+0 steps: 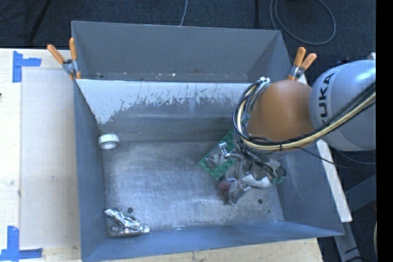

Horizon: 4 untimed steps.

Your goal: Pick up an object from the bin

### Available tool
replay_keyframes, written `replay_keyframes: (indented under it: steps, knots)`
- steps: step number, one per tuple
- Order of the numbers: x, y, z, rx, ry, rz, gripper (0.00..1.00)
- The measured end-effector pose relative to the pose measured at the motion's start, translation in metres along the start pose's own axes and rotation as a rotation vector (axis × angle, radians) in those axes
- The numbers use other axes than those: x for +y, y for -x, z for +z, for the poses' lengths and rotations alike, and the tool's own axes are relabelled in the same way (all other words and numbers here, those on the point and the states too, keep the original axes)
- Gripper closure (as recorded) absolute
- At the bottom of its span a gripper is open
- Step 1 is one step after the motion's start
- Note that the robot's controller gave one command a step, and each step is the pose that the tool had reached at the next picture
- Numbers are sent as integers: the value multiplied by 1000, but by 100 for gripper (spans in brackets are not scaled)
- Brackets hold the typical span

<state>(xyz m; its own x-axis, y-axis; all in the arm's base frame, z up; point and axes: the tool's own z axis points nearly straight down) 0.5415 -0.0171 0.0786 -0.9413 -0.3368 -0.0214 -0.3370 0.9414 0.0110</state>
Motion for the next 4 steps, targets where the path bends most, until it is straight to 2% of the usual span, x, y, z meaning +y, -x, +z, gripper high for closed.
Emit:
replay_keyframes:
  steps: [1, 2, 3, 4]
  knots:
    - [-1, 2, -1, -4, 2, 5, 100]
    - [-13, 12, -128, 13, -13, -102, 100]
    - [-13, 9, -123, 21, -9, -98, 0]
    - [-3, 53, -4, 15, -13, -23, 0]
